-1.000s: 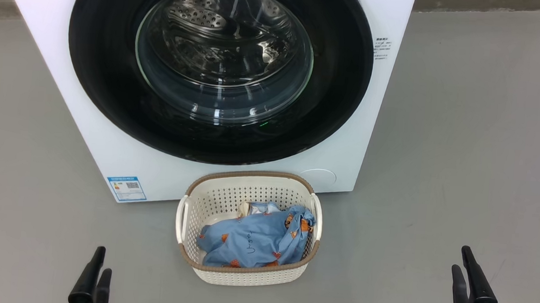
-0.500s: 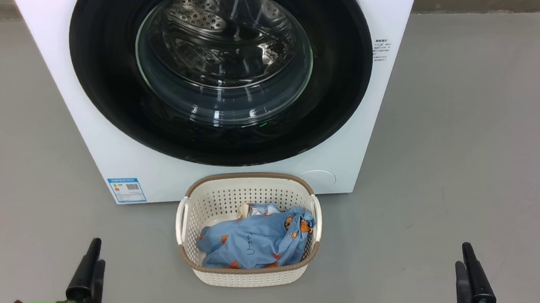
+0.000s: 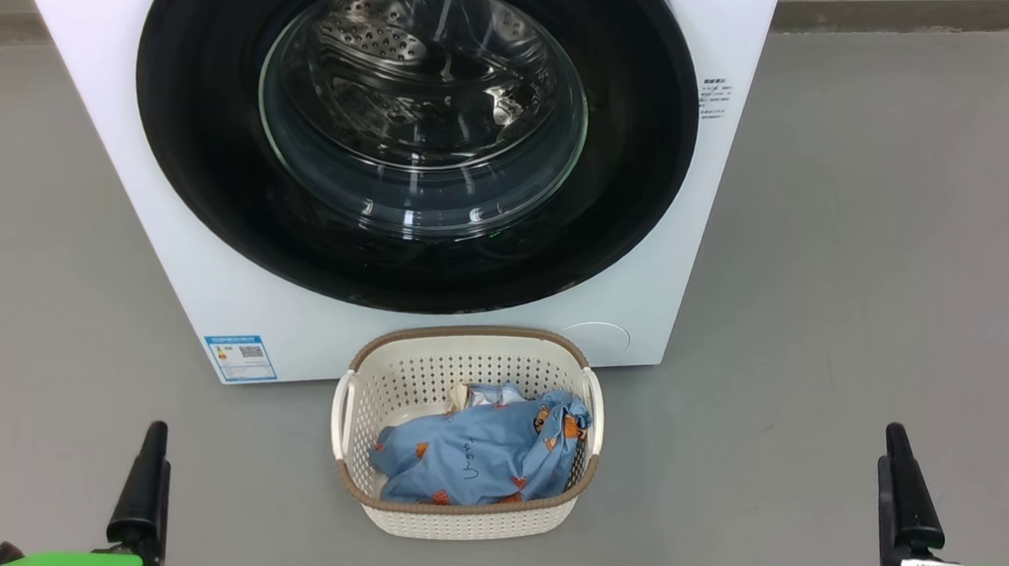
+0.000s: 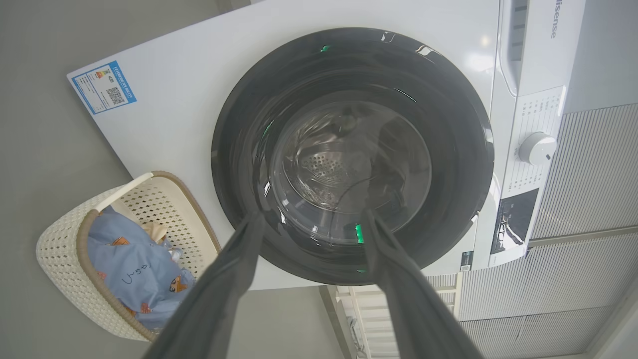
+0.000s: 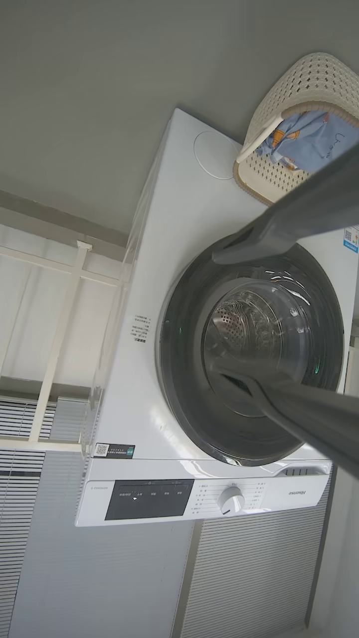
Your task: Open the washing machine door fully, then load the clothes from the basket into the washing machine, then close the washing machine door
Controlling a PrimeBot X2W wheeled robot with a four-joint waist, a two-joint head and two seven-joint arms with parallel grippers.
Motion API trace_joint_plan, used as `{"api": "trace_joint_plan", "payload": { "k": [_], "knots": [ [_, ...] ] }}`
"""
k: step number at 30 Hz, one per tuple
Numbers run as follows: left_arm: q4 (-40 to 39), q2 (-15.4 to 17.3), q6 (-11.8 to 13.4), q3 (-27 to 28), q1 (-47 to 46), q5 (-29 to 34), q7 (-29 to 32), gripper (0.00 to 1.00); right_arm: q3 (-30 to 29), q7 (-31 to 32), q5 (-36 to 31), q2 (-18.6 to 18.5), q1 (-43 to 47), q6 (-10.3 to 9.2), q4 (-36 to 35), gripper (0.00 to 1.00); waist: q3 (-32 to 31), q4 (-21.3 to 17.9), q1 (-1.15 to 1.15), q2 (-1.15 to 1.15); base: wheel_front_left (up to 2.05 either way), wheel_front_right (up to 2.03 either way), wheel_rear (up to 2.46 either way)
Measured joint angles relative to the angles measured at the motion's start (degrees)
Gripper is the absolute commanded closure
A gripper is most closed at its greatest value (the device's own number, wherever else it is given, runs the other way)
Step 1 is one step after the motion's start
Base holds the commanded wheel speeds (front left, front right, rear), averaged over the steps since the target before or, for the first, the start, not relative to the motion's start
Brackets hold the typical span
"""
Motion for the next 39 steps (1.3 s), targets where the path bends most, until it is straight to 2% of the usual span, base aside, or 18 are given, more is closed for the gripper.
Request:
{"api": "trace_joint_plan", "payload": {
  "k": [18,31,39],
  "knots": [
    [-5.1,0.1,0.0,0.5,0.0,12.5,-3.0,0.0,1.1,-2.9,-14.3,0.0,-0.9,0.0,-4.5,0.0,-0.2,0.3,0.0,0.0,0.0,0.0,0.0],
    [-7.2,0.2,0.3,-0.6,0.1,28.2,-5.0,0.0,2.3,-4.9,-27.3,-0.1,-0.9,0.0,-5.9,0.0,-0.5,0.4,0.0,0.0,0.0,0.0,0.0],
    [-9.1,0.4,3.5,-3.8,0.2,41.3,-6.5,0.0,2.4,-6.5,-37.2,-0.1,-1.0,0.0,-6.2,0.0,-0.7,0.4,0.0,0.0,0.0,0.0,0.0]
  ]
}}
